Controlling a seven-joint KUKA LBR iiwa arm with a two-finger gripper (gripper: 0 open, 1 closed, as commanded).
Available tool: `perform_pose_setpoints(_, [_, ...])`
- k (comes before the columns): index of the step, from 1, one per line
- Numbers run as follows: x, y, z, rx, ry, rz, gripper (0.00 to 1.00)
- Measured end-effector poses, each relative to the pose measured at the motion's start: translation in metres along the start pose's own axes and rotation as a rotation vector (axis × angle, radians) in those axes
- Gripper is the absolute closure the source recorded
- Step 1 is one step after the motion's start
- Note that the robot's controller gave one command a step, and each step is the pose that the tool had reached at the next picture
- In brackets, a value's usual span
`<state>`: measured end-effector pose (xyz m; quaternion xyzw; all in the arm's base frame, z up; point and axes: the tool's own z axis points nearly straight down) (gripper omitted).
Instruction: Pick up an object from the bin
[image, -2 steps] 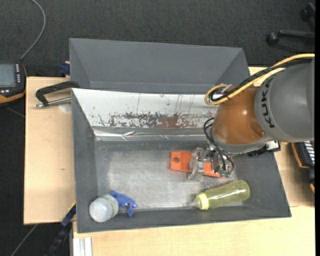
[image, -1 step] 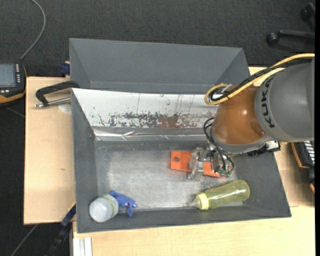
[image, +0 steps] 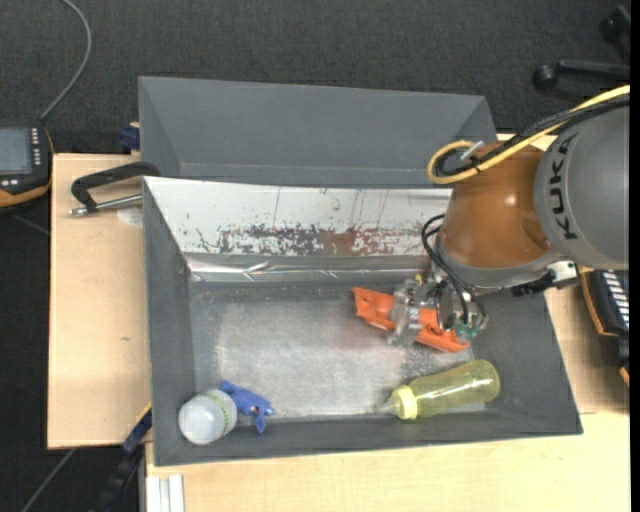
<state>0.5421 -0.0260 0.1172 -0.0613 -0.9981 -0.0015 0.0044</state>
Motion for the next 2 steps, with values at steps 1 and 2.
perform_pose_setpoints(1, [-0.004, -0.001, -0.038, -0.001, -0.015, -0.006, 1.00])
perform_pose_setpoints(2, [-0.004, 0.001, -0.083, -0.001, -0.001, 0.006, 1.00])
